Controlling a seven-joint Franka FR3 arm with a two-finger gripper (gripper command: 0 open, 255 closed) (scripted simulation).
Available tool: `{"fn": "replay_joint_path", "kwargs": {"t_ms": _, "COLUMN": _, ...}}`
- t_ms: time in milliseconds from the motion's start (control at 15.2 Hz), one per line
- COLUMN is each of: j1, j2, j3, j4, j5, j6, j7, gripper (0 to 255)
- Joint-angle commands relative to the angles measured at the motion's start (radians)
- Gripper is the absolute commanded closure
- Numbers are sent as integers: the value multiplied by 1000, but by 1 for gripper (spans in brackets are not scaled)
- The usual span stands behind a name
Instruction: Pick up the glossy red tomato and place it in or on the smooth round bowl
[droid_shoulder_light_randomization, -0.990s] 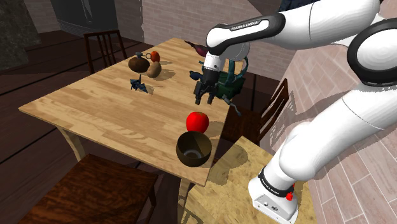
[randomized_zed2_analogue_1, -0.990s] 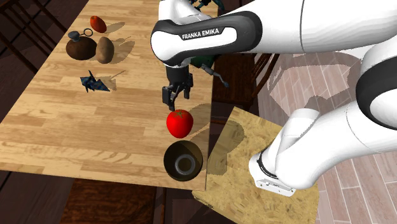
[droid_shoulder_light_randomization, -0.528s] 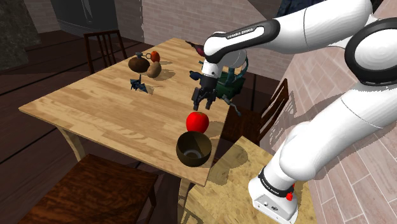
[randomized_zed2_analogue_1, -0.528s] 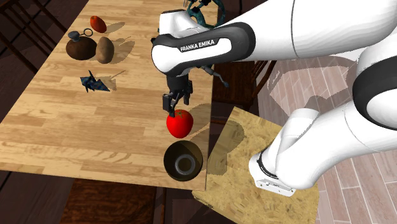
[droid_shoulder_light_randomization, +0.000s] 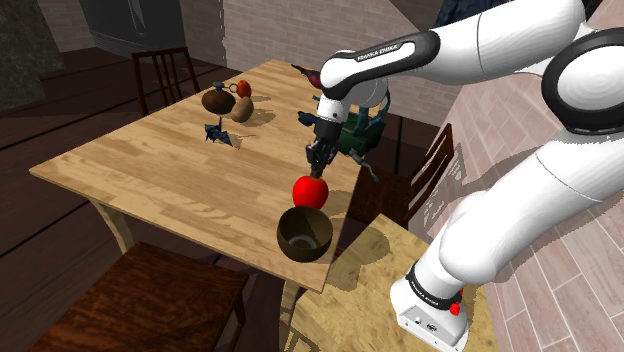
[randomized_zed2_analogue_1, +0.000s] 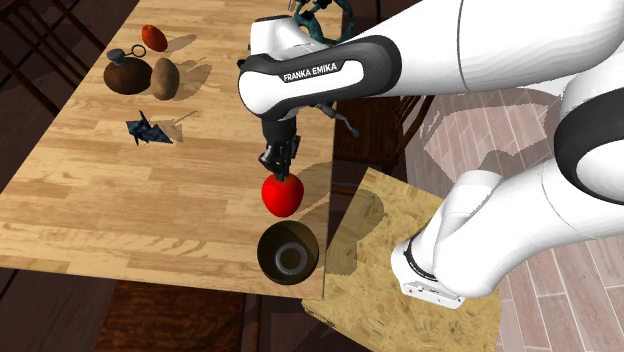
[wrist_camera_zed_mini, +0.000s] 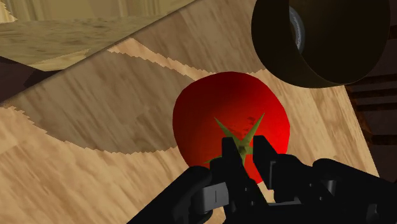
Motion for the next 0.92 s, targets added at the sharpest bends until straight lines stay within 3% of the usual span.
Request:
{"fn": "replay_joint_path", "kwargs": {"t_ms": 0, "j1": 0, "j2": 0, "j3": 0, "j4": 0, "j5": 0, "j6": 0, "j7": 0, "gripper": 255}}
{"fn": "replay_joint_path", "kwargs": {"t_ms": 396, "j1": 0, "j2": 0, "j3": 0, "j4": 0, "j5": 0, "j6": 0, "j7": 0, "gripper": 255}}
{"fn": "replay_joint_path", "kwargs": {"t_ms": 858, "j1": -3, "j2": -41, "j3": 0, "j4": 56, "j5": -16, "j6": -91, "j7": 33, "gripper": 255}}
